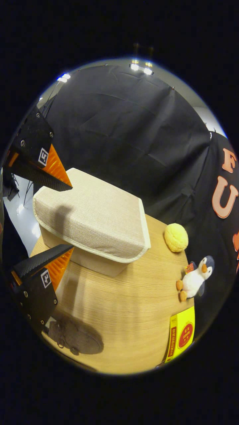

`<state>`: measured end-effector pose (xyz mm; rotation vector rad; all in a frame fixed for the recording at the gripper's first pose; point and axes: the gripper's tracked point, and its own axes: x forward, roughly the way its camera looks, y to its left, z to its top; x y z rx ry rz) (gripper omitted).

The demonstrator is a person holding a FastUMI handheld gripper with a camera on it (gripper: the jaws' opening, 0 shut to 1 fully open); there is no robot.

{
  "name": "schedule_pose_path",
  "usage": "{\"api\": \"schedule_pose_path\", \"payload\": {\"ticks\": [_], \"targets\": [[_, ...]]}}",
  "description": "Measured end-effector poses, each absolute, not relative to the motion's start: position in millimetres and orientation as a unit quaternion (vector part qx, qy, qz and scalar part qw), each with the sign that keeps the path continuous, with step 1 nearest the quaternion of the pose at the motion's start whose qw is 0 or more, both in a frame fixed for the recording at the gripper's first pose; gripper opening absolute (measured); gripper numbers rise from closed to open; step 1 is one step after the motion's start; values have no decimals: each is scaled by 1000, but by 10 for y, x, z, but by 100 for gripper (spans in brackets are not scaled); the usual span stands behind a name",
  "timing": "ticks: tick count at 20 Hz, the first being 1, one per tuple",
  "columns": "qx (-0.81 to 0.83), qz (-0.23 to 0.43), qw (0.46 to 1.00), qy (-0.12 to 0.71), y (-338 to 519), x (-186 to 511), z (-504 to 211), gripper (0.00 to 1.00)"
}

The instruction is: Open the storage box then place both shoes into the box .Put the left shoe in first, then the right shoe, with the right side of both shoes facing outward in a uniform manner.

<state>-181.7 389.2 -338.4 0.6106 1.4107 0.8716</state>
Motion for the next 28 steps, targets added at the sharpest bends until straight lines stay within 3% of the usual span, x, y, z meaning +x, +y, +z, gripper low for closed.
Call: {"api": "schedule_pose_path", "payload": {"ticks": [8, 14, 17, 22, 27, 28], "targets": [[322, 363, 599, 637, 4090, -1900, -3565, 97], [375, 393, 581, 606, 4060, -1817, -3139, 90], [415, 406, 565, 587, 4020, -1746, -2744, 76], [435, 459, 568, 526, 4209, -1475, -2073, 66], [409, 461, 607, 501, 4589, -1311, -1843, 34], [410, 459, 608, 502, 4697, -1289, -1804, 32]]}}
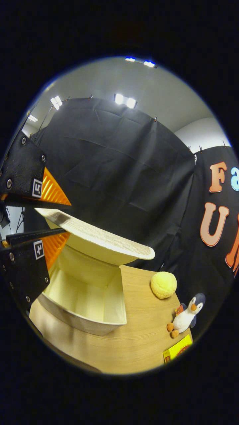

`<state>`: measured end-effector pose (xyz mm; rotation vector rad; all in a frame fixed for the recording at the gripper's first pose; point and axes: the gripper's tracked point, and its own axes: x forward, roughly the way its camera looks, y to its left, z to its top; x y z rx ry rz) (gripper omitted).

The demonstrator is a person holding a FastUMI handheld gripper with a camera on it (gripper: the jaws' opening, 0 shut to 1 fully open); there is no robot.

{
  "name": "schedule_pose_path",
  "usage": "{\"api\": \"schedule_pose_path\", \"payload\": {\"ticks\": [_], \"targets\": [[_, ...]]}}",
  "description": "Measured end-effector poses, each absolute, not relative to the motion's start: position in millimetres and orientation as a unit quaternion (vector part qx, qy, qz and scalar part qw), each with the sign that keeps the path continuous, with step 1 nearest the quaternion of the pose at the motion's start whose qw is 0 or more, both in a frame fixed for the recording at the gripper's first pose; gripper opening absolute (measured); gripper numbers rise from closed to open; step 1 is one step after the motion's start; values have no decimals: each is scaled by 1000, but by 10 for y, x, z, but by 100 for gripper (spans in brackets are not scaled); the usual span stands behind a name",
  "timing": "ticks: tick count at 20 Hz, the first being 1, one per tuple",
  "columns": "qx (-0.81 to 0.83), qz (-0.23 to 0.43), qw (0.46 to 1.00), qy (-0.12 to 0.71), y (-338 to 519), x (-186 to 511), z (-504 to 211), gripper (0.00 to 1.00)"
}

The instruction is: Open the storage box then place both shoes into the box .Put the left shoe in first, then the right shoe, with the right side of both shoes facing outward in a uniform manner.

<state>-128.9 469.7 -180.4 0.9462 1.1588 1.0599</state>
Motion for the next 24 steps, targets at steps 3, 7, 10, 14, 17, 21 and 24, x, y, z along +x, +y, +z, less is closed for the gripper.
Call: {"api": "schedule_pose_path", "payload": {"ticks": [3, 7, 10, 14, 17, 21, 24], "targets": [[412, 462, 622, 480, 5068, -1222, -1600, 20], [418, 451, 621, 487, 5692, -1225, -1495, 16], [417, 443, 619, 497, 6134, -1234, -1476, 16], [382, 458, 620, 510, 6428, -1375, -1556, 52], [363, 451, 640, 506, 6319, -1337, -1647, 75], [322, 422, 686, 497, 5777, -1119, -1919, 80], [278, 377, 735, 490, 5115, -950, -2325, 83]]}}
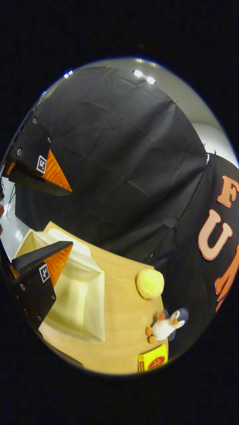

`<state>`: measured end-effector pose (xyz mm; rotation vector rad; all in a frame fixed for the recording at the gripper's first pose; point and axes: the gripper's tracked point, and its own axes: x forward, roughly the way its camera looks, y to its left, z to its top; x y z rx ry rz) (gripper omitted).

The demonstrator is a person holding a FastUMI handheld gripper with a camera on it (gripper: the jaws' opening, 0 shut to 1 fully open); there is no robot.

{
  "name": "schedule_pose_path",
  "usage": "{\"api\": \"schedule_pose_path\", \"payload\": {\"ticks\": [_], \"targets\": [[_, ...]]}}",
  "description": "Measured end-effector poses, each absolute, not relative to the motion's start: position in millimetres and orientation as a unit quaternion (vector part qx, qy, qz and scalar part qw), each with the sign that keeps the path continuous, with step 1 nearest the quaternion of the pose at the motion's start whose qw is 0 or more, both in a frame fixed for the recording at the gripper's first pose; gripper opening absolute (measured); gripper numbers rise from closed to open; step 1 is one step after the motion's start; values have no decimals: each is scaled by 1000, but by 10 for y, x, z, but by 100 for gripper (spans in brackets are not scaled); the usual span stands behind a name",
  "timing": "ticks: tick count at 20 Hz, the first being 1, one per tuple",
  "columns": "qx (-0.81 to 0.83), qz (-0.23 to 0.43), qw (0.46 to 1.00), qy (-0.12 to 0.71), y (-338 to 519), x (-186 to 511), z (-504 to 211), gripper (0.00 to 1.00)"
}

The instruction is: Open the storage box then place both shoes into the box .Put the left shoe in first, then the right shoe, with the right side of both shoes facing outward in a uniform manner.

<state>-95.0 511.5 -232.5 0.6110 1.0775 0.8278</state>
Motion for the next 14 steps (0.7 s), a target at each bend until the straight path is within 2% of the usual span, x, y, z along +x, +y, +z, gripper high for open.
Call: {"api": "schedule_pose_path", "payload": {"ticks": [7, 11, 14], "targets": [[185, 264, 802, 502, 3512, -752, -3141, 85], [125, 221, 822, 510, 2648, -867, -3546, 86], [98, 206, 817, 529, 2205, -1020, -3881, 86]]}}
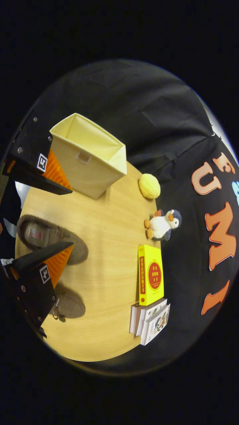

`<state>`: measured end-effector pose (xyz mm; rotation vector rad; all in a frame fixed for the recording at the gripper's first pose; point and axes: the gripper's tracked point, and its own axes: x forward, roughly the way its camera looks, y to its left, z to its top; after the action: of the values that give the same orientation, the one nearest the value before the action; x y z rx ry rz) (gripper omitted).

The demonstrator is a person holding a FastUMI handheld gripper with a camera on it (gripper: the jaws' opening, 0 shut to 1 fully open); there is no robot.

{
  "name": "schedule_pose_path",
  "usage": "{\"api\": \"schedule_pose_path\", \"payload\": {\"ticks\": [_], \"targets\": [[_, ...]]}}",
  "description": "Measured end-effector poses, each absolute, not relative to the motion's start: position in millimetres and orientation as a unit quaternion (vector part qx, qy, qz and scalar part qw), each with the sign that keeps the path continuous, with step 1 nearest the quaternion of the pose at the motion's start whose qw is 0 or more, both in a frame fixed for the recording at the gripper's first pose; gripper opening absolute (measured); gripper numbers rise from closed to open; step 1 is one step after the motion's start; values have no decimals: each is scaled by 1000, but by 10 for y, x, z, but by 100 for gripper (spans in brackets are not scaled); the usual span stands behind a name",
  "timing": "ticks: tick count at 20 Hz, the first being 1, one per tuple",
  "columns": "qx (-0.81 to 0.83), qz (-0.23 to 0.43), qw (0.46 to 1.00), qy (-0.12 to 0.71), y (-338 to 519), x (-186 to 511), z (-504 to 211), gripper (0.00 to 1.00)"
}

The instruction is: Open the storage box then place both shoes into the box .Put the left shoe in first, then the right shoe, with the right side of both shoes facing outward in a uniform manner.

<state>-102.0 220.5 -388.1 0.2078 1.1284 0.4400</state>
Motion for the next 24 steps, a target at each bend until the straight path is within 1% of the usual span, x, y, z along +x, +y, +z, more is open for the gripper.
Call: {"api": "schedule_pose_path", "payload": {"ticks": [3, 8, 10, 12, 14, 16, 19, 20, 22, 23, 24], "targets": [[85, 201, 805, 552, 1971, -1183, -4193, 86], [58, 226, 782, 578, 1906, -1366, -4562, 80], [40, 236, 777, 583, 1885, -1435, -4685, 78], [26, 227, 781, 582, 1812, -1413, -4795, 75], [45, 218, 786, 576, 1847, -1381, -4882, 70], [71, 215, 784, 577, 1904, -1369, -4905, 63], [72, 201, 789, 576, 1913, -1320, -4935, 45], [67, 192, 792, 576, 1893, -1296, -4941, 42], [64, 165, 795, 581, 1838, -1290, -4984, 29], [75, 152, 791, 588, 1821, -1314, -4990, 17], [86, 140, 790, 591, 1822, -1310, -4982, 11]]}}
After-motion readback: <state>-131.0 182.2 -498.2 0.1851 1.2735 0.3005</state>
